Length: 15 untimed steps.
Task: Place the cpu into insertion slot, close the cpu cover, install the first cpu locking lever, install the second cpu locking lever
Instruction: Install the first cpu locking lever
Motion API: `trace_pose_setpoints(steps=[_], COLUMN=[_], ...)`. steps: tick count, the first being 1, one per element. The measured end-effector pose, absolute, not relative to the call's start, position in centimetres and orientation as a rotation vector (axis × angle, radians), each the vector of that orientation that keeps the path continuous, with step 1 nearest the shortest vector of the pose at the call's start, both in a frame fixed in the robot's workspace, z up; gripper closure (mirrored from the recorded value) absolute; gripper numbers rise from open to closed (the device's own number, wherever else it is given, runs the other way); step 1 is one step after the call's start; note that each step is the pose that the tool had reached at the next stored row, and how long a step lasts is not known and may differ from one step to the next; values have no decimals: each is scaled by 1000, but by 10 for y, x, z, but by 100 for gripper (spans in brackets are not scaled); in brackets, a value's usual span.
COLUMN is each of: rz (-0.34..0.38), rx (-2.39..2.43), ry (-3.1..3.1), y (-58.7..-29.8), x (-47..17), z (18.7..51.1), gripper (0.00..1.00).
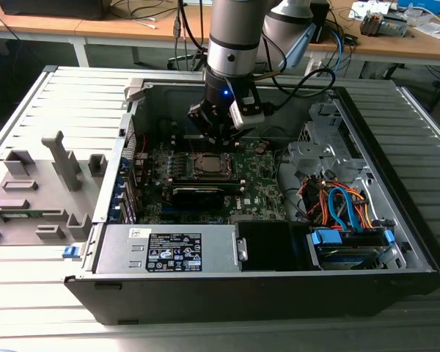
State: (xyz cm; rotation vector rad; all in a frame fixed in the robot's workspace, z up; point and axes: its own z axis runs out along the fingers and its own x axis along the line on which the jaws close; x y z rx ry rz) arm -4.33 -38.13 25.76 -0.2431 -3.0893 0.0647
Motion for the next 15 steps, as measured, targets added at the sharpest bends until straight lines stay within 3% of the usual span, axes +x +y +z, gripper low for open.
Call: trace_pose_setpoints(steps=[15], rz=[66], rx=[-201], ry=[-3093], y=[-381], x=[-43], z=[258], gripper=[89])
